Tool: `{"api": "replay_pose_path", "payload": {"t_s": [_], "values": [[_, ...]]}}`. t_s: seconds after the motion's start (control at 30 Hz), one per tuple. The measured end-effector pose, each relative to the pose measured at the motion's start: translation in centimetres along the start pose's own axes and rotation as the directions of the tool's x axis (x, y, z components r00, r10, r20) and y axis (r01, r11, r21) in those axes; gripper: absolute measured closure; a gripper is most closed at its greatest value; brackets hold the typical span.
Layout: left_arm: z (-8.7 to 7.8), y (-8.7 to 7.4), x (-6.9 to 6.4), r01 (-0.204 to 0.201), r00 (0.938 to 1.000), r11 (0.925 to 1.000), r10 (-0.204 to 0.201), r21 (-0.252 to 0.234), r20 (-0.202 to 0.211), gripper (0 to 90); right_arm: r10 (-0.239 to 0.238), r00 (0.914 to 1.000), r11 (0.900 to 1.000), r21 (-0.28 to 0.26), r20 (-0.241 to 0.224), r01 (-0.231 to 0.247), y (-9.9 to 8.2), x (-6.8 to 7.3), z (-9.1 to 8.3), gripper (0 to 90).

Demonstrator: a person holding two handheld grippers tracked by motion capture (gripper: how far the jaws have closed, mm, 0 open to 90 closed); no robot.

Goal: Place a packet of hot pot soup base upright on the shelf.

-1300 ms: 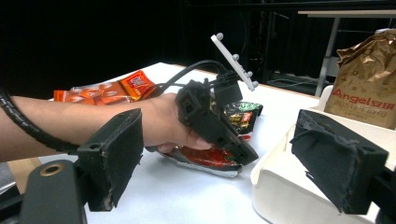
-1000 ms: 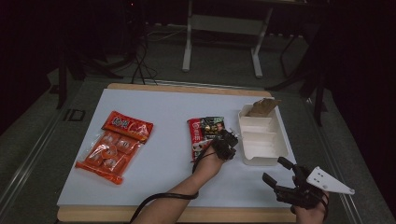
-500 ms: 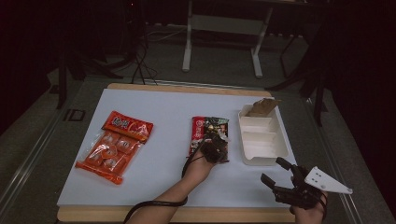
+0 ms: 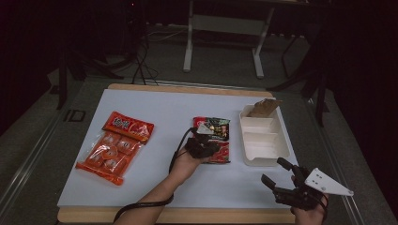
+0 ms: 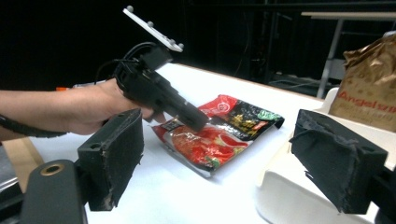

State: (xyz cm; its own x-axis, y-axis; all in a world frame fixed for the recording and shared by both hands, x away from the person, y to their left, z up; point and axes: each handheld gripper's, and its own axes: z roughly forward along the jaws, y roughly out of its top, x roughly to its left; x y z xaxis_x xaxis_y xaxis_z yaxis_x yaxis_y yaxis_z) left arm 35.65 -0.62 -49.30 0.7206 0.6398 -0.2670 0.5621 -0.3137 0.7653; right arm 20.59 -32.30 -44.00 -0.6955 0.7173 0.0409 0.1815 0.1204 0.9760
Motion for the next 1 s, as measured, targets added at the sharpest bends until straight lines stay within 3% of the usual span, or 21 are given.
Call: {"api": "replay_pose_path", "payload": {"t_s": [0.07,0.17,0.2,0.43,0.6,0.7,0.83,0.87,0.9,1.0], "values": [[-0.7,0.2,1.1,0.032,0.9993,0.9992,-0.032,-0.025,-0.02,70.7,0.005,1.0,0.9999,0.009,-0.003,-0.005,0.0,0.0,0.1,16.6],[-1.1,0.3,1.9,0.042,0.9984,0.9984,-0.043,-0.039,-0.036,66.3,0.007,1.0,0.9998,0.02,-0.007,-0.006,-0.1,0.1,0.2,16.2],[-1.2,0.5,2.5,0.048,0.9968,0.9978,-0.051,-0.046,-0.062,62.0,0.004,1.0,0.9997,0.026,-0.005,-0.004,-0.1,0.1,0.3,16.2],[-1.2,1.1,4.7,0.079,0.9924,0.9951,-0.084,-0.059,-0.09,44.6,0.01,0.9999,0.9995,0.028,-0.008,-0.01,-0.1,0.0,0.3,16.2],[-0.8,1.3,5.6,0.099,0.9868,0.9936,-0.105,-0.055,-0.123,43.7,0.006,1.0,0.9995,0.03,-0.006,-0.005,-0.1,0.0,0.3,16.2],[-0.3,1.2,6.5,0.118,0.9769,0.9916,-0.126,-0.053,-0.173,43.8,0.003,1.0,0.9994,0.036,-0.006,-0.003,-0.2,0.1,0.4,16.2],[0.4,0.9,7.6,0.137,0.9727,0.9903,-0.139,-0.022,-0.186,43.9,0.002,1.0,0.9993,0.038,-0.006,-0.002,-0.2,0.1,0.3,16.2],[0.4,0.8,7.7,0.139,0.967,0.9898,-0.143,-0.03,-0.211,43.8,0.003,1.0,0.9993,0.038,-0.003,-0.002,-0.2,0.0,0.3,16.2],[0.5,0.7,8.0,0.153,0.9679,0.9877,-0.156,-0.033,-0.197,44.4,0.004,1.0,0.9993,0.037,0.001,-0.004,-0.2,0.0,0.3,16.2],[0.9,0.5,8.3,0.154,0.9634,0.9879,-0.154,-0.02,-0.219,45.2,0.008,1.0,0.9993,0.036,0.0,-0.008,-0.3,-0.1,0.4,16.1]]}}
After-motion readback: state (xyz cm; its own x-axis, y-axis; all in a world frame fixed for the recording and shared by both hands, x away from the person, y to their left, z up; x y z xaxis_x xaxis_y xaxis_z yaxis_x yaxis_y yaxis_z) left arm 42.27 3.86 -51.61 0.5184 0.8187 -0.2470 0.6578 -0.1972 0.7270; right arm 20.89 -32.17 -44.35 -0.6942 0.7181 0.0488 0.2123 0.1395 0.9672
